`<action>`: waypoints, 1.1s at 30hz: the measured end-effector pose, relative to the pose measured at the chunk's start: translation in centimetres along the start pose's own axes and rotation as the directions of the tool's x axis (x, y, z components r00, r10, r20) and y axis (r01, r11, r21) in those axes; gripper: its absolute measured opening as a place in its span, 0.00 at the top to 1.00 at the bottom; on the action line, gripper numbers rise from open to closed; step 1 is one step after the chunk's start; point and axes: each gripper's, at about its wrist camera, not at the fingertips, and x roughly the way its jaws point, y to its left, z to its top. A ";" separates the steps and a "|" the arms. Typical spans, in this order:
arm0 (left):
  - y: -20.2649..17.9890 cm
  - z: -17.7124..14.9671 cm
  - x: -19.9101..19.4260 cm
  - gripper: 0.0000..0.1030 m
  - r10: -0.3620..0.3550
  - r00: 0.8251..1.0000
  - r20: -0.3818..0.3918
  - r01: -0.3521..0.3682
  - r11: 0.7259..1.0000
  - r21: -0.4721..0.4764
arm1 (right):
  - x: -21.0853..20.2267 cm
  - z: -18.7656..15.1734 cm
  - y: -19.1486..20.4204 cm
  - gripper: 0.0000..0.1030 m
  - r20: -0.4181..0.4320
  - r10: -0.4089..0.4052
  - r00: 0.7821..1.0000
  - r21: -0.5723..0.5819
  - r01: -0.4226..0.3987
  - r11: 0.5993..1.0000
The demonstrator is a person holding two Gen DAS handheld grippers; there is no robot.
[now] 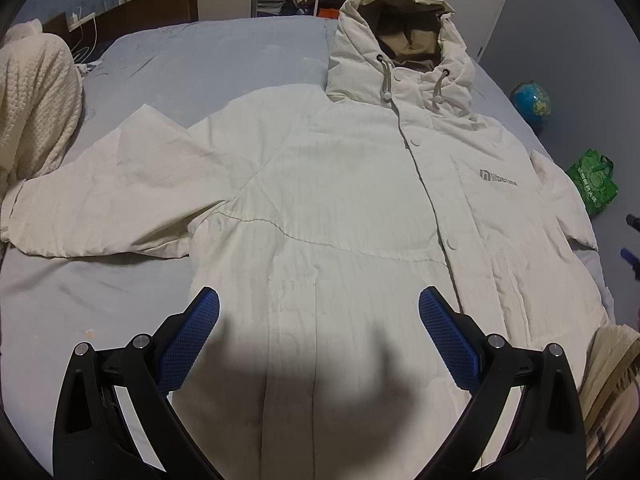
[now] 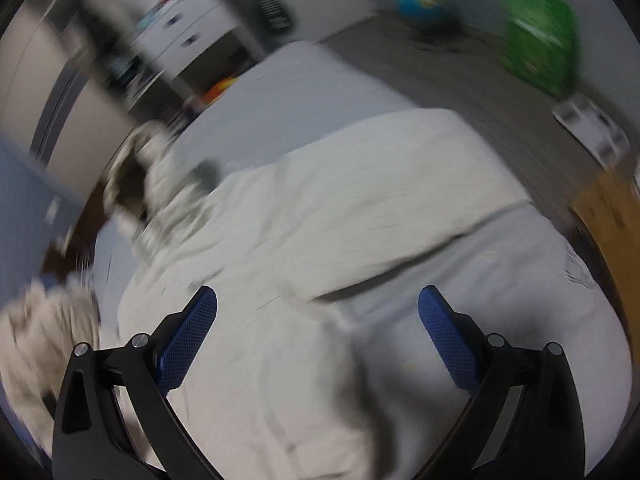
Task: Fold large clothes
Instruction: 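Grasp the jacket sleeve cuff with the right tool and lift it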
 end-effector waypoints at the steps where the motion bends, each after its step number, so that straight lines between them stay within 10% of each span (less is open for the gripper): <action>1: 0.0 0.2 0.1 0.07 -0.001 1.000 0.000 0.001 1.000 -0.003 | 0.3 0.5 -1.7 0.06 0.005 -0.003 1.000 0.055 0.002 0.999; 10: -1.1 2.1 1.3 0.07 0.000 1.000 0.000 0.000 1.000 -0.004 | 3.0 3.1 -11.3 0.26 0.008 -0.011 1.000 0.314 0.008 0.949; 33: -4.1 4.1 2.3 0.07 -0.002 1.000 -0.014 0.002 0.998 0.056 | 8.6 5.9 -17.1 0.61 0.155 0.047 0.987 0.607 -0.133 0.784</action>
